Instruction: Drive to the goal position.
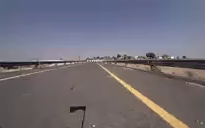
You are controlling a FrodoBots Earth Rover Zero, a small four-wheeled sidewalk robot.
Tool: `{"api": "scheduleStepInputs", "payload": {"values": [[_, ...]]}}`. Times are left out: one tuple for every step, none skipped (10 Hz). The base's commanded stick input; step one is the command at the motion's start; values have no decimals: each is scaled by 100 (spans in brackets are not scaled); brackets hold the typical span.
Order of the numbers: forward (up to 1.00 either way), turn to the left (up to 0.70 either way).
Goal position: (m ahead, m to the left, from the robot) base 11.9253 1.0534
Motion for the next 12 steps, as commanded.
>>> {"api": "scheduleStepInputs", "payload": {"values": [[100,-1],[100,-1],[100,-1],[100,-1],[100,-1],[100,-1],[100,-1],[100,-1],[100,-1],[100,-1],[100,-1],[100,-1]]}}
